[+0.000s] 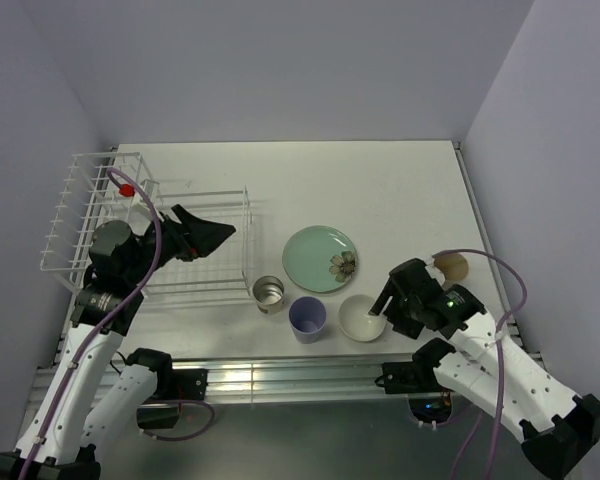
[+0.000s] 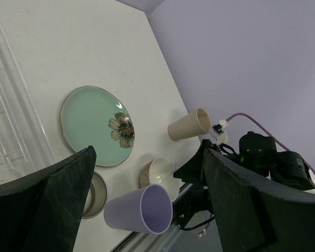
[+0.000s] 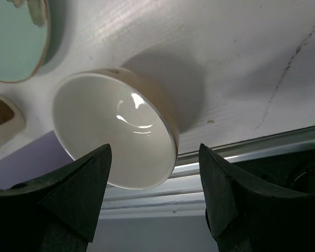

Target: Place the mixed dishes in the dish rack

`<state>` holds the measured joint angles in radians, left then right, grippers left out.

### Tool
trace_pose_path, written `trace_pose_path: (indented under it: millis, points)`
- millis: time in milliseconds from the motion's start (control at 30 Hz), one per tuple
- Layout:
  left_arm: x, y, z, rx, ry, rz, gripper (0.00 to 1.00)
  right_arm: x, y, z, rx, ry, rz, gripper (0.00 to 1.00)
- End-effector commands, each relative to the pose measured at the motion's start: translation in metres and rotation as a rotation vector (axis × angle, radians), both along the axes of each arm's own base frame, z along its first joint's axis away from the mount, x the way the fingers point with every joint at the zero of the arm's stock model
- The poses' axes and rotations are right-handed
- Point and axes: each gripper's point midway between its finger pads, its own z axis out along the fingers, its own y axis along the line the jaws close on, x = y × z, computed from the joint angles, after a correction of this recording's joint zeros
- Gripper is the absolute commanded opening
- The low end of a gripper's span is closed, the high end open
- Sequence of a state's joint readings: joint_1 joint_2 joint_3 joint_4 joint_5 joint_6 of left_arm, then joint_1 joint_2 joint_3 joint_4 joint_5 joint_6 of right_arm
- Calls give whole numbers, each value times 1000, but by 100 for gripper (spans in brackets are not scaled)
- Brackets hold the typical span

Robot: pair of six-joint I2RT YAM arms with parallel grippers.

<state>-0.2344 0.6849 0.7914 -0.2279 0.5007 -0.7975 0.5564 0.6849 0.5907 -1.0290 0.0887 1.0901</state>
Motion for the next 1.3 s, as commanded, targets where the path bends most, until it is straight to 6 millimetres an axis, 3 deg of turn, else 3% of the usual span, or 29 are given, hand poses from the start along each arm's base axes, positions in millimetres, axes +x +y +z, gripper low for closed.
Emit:
trace_pose_path:
  millis: [0,300,433,567,667,700,767,800,900,1000,1167,1200,1267]
  points:
    - [-4,-2,17,3,-53,-24,90,0,8,-8,-17,14,-1,74]
    - [-6,-2,21,6,-57,-28,89,-10,33,-33,-100,61,38,72]
    - [-7,-1,24,18,-63,-28,89,-15,34,-44,-108,57,30,68]
    - [-9,-2,23,16,-61,-37,89,-14,32,-47,-88,31,10,46]
    - [-7,-3,18,9,-50,-40,88,-12,26,-45,-91,8,-11,24]
    - [-8,-4,17,9,-48,-43,87,-11,24,-44,-98,0,-18,11]
    - [-7,-5,15,6,-40,-48,86,-10,21,-41,-109,-8,-23,0]
    - [-8,-5,15,6,-41,-52,86,-8,19,-39,-118,-21,-29,0]
    - [-8,-8,14,13,-34,-76,84,-3,15,-26,-142,-49,-27,0]
    - [-8,-17,10,34,-12,-126,83,10,12,-1,-175,-116,-30,0]
    - [-13,-41,10,56,12,-236,87,44,26,67,-201,-272,43,0]
    - [-14,-46,11,52,8,-254,88,54,36,90,-175,-318,61,0]
    - [-20,-52,14,37,1,-302,91,62,53,112,-161,-376,184,0]
